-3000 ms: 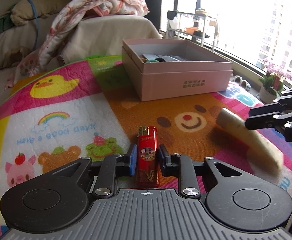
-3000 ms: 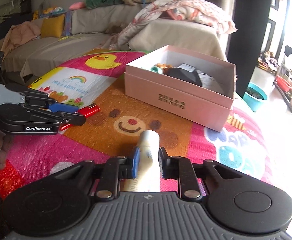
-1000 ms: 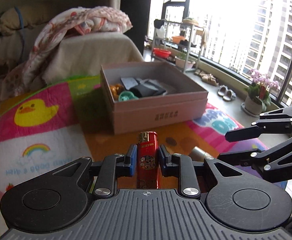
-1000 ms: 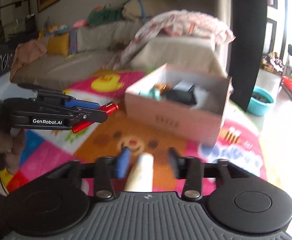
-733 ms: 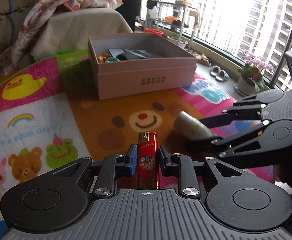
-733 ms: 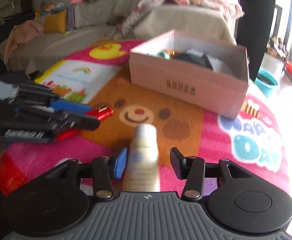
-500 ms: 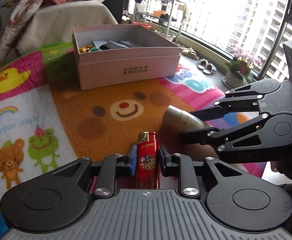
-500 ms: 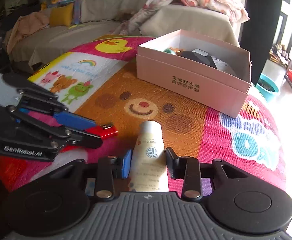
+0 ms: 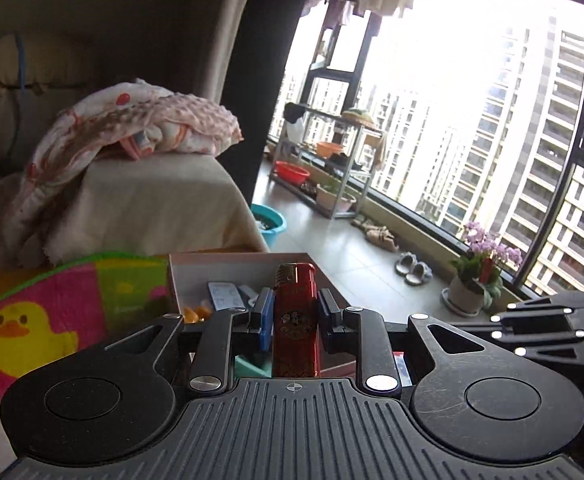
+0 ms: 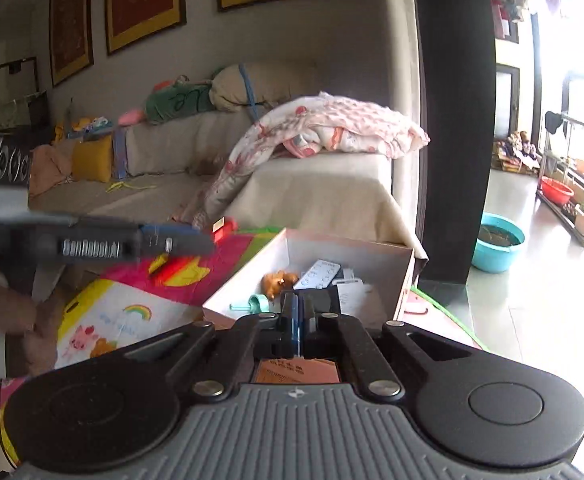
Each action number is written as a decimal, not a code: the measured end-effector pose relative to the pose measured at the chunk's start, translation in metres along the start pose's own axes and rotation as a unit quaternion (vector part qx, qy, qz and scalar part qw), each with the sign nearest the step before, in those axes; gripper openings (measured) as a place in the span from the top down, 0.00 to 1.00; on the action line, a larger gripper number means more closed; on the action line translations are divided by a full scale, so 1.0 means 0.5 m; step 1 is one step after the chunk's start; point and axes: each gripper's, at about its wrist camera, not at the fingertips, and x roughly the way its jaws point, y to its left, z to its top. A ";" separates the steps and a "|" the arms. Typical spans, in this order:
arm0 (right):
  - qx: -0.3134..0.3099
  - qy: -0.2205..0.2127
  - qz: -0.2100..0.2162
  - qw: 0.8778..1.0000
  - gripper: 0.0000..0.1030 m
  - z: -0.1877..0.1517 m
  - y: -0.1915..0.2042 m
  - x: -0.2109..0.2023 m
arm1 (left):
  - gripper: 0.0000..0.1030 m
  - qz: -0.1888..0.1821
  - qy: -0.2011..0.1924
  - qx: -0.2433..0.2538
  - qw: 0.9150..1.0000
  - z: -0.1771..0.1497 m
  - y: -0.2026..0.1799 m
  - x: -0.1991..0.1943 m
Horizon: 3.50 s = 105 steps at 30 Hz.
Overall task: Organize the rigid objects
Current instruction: 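Lift the lotion tube with the right gripper while the left lifts the lighter, then lower the lighter and lotion tube into the pink box and open both grippers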
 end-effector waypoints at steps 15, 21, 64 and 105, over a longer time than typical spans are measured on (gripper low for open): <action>0.030 0.153 0.023 0.988 0.53 -0.192 0.040 0.100 | 0.74 0.016 0.139 -0.001 0.990 -0.216 -0.007 0.023; -0.019 0.159 -0.008 0.987 0.53 -0.210 0.069 0.115 | 0.74 0.018 0.168 0.012 0.986 -0.253 -0.021 0.013; -0.017 0.109 0.002 0.994 0.72 -0.183 0.069 0.081 | 0.74 0.001 0.162 0.016 0.987 -0.247 -0.056 -0.005; -0.009 0.025 -0.139 0.990 0.38 -0.015 -0.036 0.185 | 0.73 0.079 0.037 0.006 0.996 -0.021 0.085 0.121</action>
